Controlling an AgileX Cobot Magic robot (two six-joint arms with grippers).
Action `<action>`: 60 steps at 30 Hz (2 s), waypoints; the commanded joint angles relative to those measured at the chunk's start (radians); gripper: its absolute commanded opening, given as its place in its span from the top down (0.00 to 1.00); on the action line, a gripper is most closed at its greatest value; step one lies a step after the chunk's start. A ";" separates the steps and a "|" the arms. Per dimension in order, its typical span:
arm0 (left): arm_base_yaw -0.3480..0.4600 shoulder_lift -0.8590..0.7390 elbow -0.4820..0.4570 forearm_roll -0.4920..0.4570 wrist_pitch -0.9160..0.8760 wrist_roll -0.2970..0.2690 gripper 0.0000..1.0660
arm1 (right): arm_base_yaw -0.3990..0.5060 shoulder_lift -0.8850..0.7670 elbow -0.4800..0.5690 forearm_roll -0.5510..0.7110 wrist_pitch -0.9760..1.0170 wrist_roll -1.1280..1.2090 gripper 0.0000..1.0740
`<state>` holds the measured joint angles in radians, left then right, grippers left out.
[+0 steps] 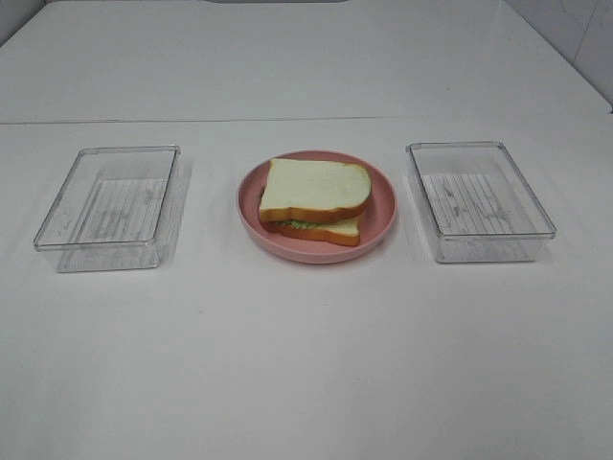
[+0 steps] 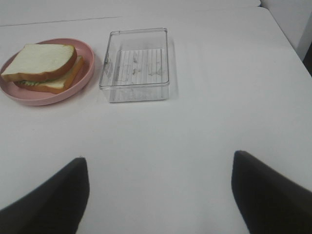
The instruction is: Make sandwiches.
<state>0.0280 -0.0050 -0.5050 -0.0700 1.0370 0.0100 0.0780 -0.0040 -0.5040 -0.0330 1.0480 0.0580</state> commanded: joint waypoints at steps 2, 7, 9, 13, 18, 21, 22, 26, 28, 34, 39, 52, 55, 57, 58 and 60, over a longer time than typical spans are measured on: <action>-0.005 -0.020 0.006 -0.010 -0.003 0.002 0.08 | -0.002 -0.024 0.003 0.014 0.004 -0.026 0.29; -0.005 -0.020 0.006 -0.010 -0.003 0.002 0.08 | -0.002 -0.024 0.003 0.014 0.004 -0.016 0.29; -0.005 -0.020 0.006 -0.010 -0.003 0.002 0.08 | -0.002 -0.024 0.003 0.014 0.004 -0.015 0.29; -0.005 -0.020 0.006 -0.010 -0.003 0.002 0.08 | -0.002 -0.024 0.003 0.015 0.004 -0.015 0.29; -0.005 -0.020 0.006 -0.010 -0.003 0.002 0.08 | -0.002 -0.024 0.003 0.018 0.004 -0.016 0.29; -0.005 -0.020 0.006 -0.010 -0.003 0.002 0.08 | -0.002 -0.024 0.003 0.018 0.004 -0.016 0.29; -0.005 -0.020 0.006 -0.010 -0.003 0.002 0.08 | -0.002 -0.024 0.003 0.018 0.004 -0.016 0.29; -0.005 -0.020 0.006 -0.010 -0.003 0.002 0.08 | -0.002 -0.024 0.003 0.018 0.004 -0.016 0.29; -0.005 -0.020 0.006 -0.010 -0.003 0.002 0.08 | -0.002 -0.024 0.003 0.018 0.004 -0.016 0.29; -0.005 -0.020 0.006 -0.010 -0.003 0.002 0.08 | -0.002 -0.024 0.003 0.018 0.004 -0.016 0.29; -0.005 -0.020 0.006 -0.010 -0.003 0.002 0.08 | -0.002 -0.024 0.003 0.018 0.004 -0.016 0.29; -0.005 -0.020 0.006 -0.010 -0.003 0.002 0.08 | -0.002 -0.024 0.003 0.018 0.004 -0.016 0.29; -0.005 -0.020 0.006 -0.010 -0.003 0.002 0.08 | -0.002 -0.024 0.003 0.018 0.004 -0.016 0.29; -0.005 -0.020 0.006 -0.010 -0.003 0.002 0.08 | -0.002 -0.024 0.003 0.018 0.004 -0.016 0.29; -0.005 -0.020 0.006 -0.010 -0.003 0.002 0.08 | -0.002 -0.024 0.003 0.018 0.004 -0.016 0.29; -0.005 -0.020 0.006 -0.010 -0.003 0.002 0.08 | -0.002 -0.024 0.003 0.018 0.004 -0.016 0.29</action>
<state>0.0280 -0.0050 -0.5050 -0.0700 1.0370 0.0100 0.0780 -0.0040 -0.5020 -0.0170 1.0480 0.0420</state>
